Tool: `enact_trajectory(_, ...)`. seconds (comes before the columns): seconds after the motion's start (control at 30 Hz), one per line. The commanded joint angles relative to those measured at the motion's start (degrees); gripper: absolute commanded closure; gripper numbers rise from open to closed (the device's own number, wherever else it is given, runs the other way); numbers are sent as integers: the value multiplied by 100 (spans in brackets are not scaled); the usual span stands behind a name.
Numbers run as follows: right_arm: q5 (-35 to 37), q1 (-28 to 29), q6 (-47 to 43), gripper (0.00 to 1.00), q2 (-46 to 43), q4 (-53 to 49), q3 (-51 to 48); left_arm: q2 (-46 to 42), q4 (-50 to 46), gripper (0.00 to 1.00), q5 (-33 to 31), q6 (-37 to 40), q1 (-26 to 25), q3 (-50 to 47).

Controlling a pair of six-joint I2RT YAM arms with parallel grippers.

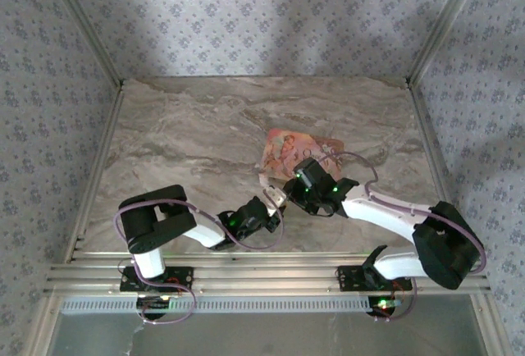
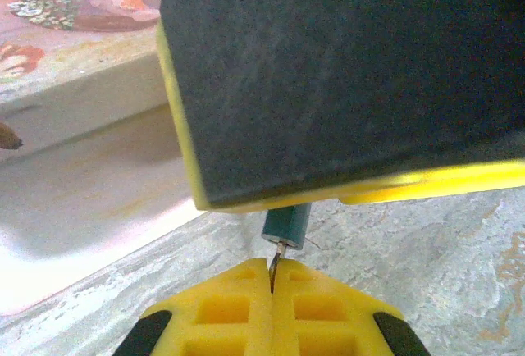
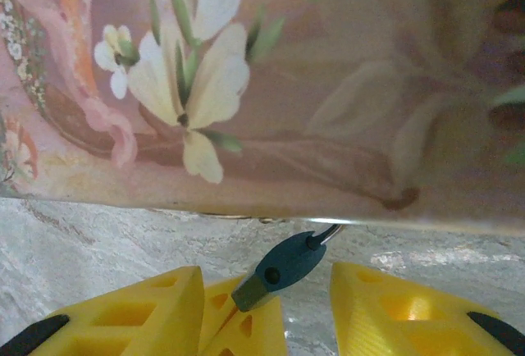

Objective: Unlock a padlock with a key

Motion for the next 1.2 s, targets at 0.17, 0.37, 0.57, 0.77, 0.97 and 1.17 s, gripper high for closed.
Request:
enact_trajectory(0.17, 17, -57, 207, 56, 174, 173, 47, 195, 857, 100, 74, 215, -267, 90)
enact_trajectory(0.37, -33, -93, 238, 62, 172, 165, 39, 310, 1098, 100, -144, 381, -456, 126)
enact_trajectory(0.57, -5, -79, 221, 95, 70, 70, 30, 334, 1013, 100, -332, 399, -491, 180)
enact_trajectory(0.77, 49, -72, 38, 100, -59, -66, 48, 306, 934, 100, -388, 376, -494, 188)
enact_trajectory(0.97, -369, -225, -806, 100, -138, -33, 61, 74, 711, 80, -364, 245, -493, 124)
enact_trajectory(1.17, -1408, -718, -2441, 100, 214, -655, 526, -207, 756, 73, -437, 8, -487, -199)
